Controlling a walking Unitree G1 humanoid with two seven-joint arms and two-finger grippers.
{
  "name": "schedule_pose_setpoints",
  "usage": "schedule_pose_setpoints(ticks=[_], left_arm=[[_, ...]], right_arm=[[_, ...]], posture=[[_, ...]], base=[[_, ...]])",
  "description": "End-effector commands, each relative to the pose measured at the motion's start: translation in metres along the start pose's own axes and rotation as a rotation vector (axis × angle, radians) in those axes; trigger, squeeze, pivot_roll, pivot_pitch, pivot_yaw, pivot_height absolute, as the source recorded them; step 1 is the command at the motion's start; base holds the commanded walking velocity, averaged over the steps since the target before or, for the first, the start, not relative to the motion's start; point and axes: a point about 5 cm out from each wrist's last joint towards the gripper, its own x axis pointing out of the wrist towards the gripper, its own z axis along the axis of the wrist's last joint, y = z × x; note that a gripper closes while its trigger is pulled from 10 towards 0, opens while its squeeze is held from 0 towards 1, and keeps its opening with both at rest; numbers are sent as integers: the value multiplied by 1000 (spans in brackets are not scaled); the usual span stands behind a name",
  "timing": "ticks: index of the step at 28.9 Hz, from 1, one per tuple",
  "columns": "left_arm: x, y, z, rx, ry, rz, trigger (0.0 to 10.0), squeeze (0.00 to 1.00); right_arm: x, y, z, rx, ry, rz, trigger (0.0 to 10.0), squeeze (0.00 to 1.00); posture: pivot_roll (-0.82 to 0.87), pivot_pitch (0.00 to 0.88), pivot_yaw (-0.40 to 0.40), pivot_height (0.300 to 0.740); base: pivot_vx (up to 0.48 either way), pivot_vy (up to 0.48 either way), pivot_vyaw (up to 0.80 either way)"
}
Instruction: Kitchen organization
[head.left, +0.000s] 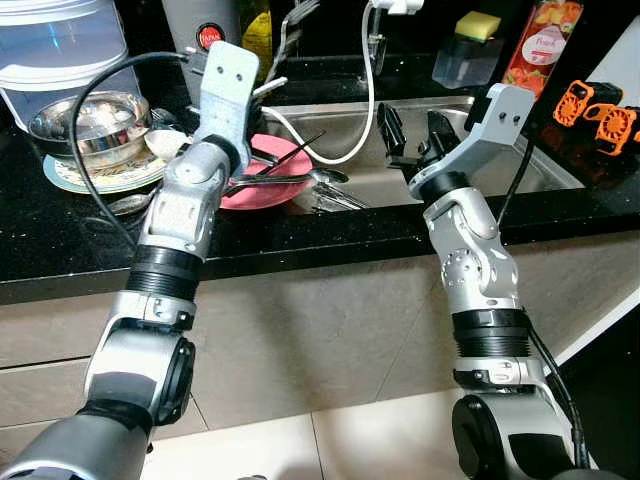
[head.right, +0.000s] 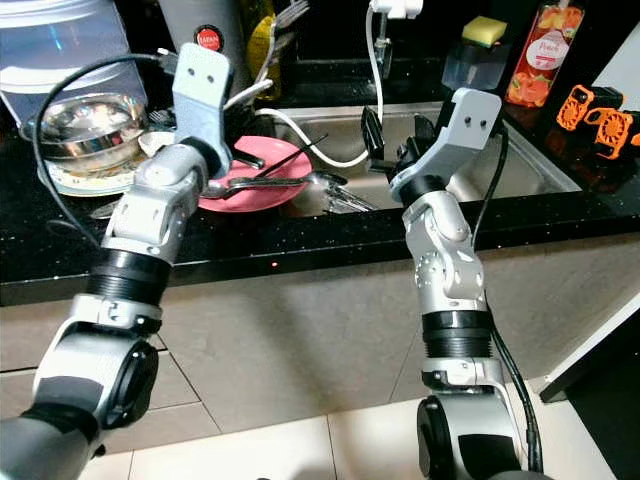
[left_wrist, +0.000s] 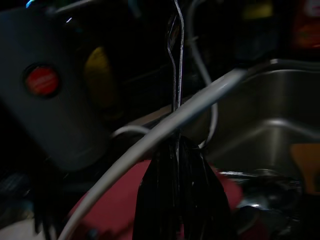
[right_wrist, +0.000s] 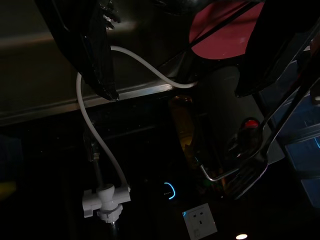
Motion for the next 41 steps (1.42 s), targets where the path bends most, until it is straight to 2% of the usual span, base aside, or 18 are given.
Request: schedule_pose_setpoints(ticks=[1, 7, 14, 16, 18, 20, 22, 25, 27, 29, 30, 31, 32, 33, 34, 35, 38, 41], left_arm=[[0, -1, 18, 32, -74, -44, 10000, 0], [-9, -15, 25, 80, -126, -243, 10000, 0], [-17, -18, 38, 34, -215, -324, 10000, 0], [-16, -16, 40, 30, -220, -307, 10000, 0], [-13, -6, 41, 34, -210, -227, 10000, 0], [-10, 16, 26, 75, -117, -28, 10000, 0], [-11, 22, 20, 77, -84, 18, 10000, 0], [-22, 43, -11, 33, 35, 178, 10000, 0], [-24, 43, -13, 26, 42, 184, 10000, 0], [-28, 42, -22, 17, 77, 195, 10000, 0], [-29, 40, -28, 87, 110, 210, 10000, 0], [-29, 40, -28, 87, 110, 210, 10000, 0], [-31, 38, -35, 226, 156, 233, 10000, 0], [-31, 37, -41, 328, 183, 250, 10000, 0], [-32, 33, -49, 493, 216, 267, 10000, 0], [-32, 33, -49, 493, 216, 267, 10000, 0], [-32, 28, -53, 569, 222, 279, 10000, 0], [-30, 12, -49, 587, 167, 228, 10000, 0]], right_arm=[[0, 0, 1, 6, -5, -7, 10000, 0], [1, 0, 1, 8, -9, -8, 10000, 0], [1, -1, 1, 10, -11, -11, 10000, 0], [2, -1, 1, 11, -12, -9, 10000, 0], [3, 1, 2, 16, -15, -2, 10000, 0], [2, 4, 1, 28, -18, 11, 10000, 0], [2, 5, 1, 31, -16, 15, 10000, 0], [-1, 10, -2, 56, -8, 38, 10000, 0], [-1, 11, -2, 62, -7, 42, 10000, 0], [-1, 20, -5, 92, 5, 81, 10000, 0], [-1, 28, -7, 134, 18, 115, 10000, 0], [-1, 28, -7, 134, 18, 115, 10000, 0], [-1, 39, -11, 179, 38, 152, 10000, 0], [-1, 47, -13, 210, 52, 178, 10000, 0], [0, 61, -21, 266, 93, 211, 10000, 0], [0, 61, -21, 266, 93, 211, 10000, 0], [0, 70, -30, 383, 142, 200, 10000, 0], [2, 73, -35, 430, 175, 191, 10000, 0]], posture=[[144, 0, -9, 740], [143, 0, -5, 740], [149, 0, -8, 740], [149, 0, -7, 740], [149, 0, -5, 740], [147, 0, -4, 740], [147, 0, -4, 740], [151, 0, -10, 740], [151, 0, -10, 740], [157, 0, -16, 740], [162, 0, -22, 740], [162, 0, -22, 740], [162, 0, -22, 740], [162, 0, -22, 740], [165, 0, -26, 740], [165, 0, -26, 740], [169, 0, -28, 740], [170, 0, -28, 740]], base=[[0, 0, 0], [0, 0, 0], [0, 0, 0], [0, 0, 0], [0, 0, 0], [0, 0, 0], [0, 0, 0], [0, 0, 0], [0, 0, 0], [0, 0, 0], [0, 0, 0], [0, 0, 0], [0, 0, 0], [0, 0, 0], [0, 0, 0], [0, 0, 0], [0, 0, 0], [0, 0, 0]])
